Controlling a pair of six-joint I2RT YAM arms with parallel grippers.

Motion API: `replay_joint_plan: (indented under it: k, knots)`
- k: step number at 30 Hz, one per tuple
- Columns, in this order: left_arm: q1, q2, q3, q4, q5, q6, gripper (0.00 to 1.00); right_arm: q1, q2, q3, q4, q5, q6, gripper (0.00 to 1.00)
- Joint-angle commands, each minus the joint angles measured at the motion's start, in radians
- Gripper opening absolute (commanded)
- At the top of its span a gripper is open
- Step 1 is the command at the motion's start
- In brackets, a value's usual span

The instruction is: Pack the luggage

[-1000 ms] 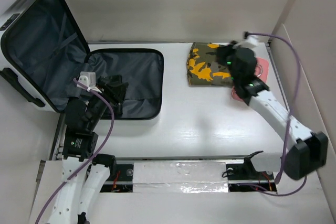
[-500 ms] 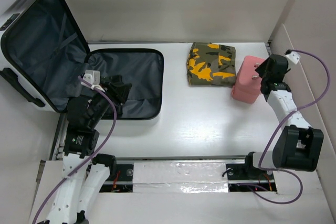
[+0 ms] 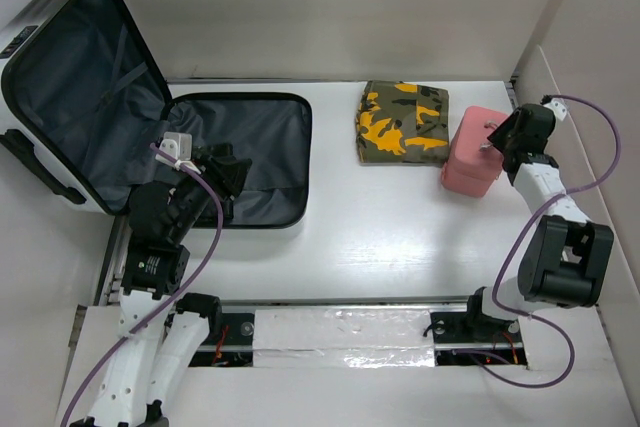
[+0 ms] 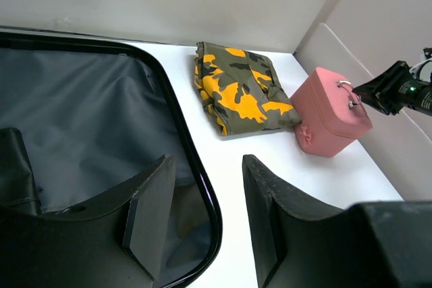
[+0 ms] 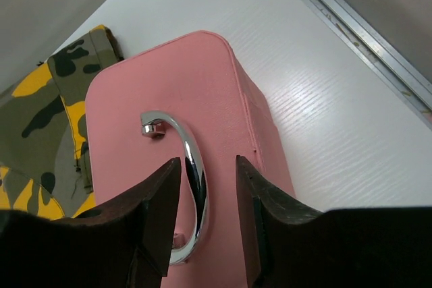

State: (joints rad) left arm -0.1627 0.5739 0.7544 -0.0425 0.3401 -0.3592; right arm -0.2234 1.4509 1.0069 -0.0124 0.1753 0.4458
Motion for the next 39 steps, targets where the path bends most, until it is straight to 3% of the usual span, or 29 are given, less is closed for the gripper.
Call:
replay_joint_plan:
  k: [1, 6, 10, 14, 15, 26, 31, 34, 38, 39]
  knots:
    - [-0.005, 0.0, 0.019, 0.044, 0.011, 0.014, 0.41, -0.002, 0.012, 0.055, 0.054, -0.039, -0.019, 0.44]
    - [-0.005, 0.001, 0.019, 0.044, 0.011, 0.014, 0.42, -0.002, 0.057, 0.056, 0.066, -0.046, -0.006, 0.35]
    - [-0.005, 0.006, 0.017, 0.044, 0.011, 0.012, 0.42, -0.002, 0.081, 0.067, 0.072, -0.08, 0.004, 0.34]
    - [-0.005, 0.009, 0.017, 0.044, 0.007, 0.014, 0.42, -0.002, 0.072, 0.058, 0.089, -0.079, 0.019, 0.02]
    - [-0.005, 0.009, 0.017, 0.044, 0.005, 0.014, 0.42, -0.002, 0.065, 0.05, 0.094, -0.071, 0.027, 0.0]
    - [-0.005, 0.007, 0.017, 0.044, 0.004, 0.014, 0.42, 0.007, -0.286, -0.045, 0.187, -0.019, 0.037, 0.0]
    - [-0.005, 0.004, 0.017, 0.044, 0.002, 0.012, 0.42, 0.082, -0.389, -0.011, 0.152, -0.02, -0.001, 0.0]
    - [-0.005, 0.001, 0.017, 0.044, 0.002, 0.012, 0.41, 0.182, -0.415, 0.021, 0.149, -0.045, -0.015, 0.0]
    - [-0.005, 0.003, 0.017, 0.044, 0.004, 0.011, 0.41, 0.39, -0.373, 0.102, 0.183, -0.037, -0.033, 0.0]
    - [-0.005, 0.003, 0.017, 0.044, 0.002, 0.011, 0.41, 0.491, -0.351, 0.131, 0.186, -0.027, -0.044, 0.0]
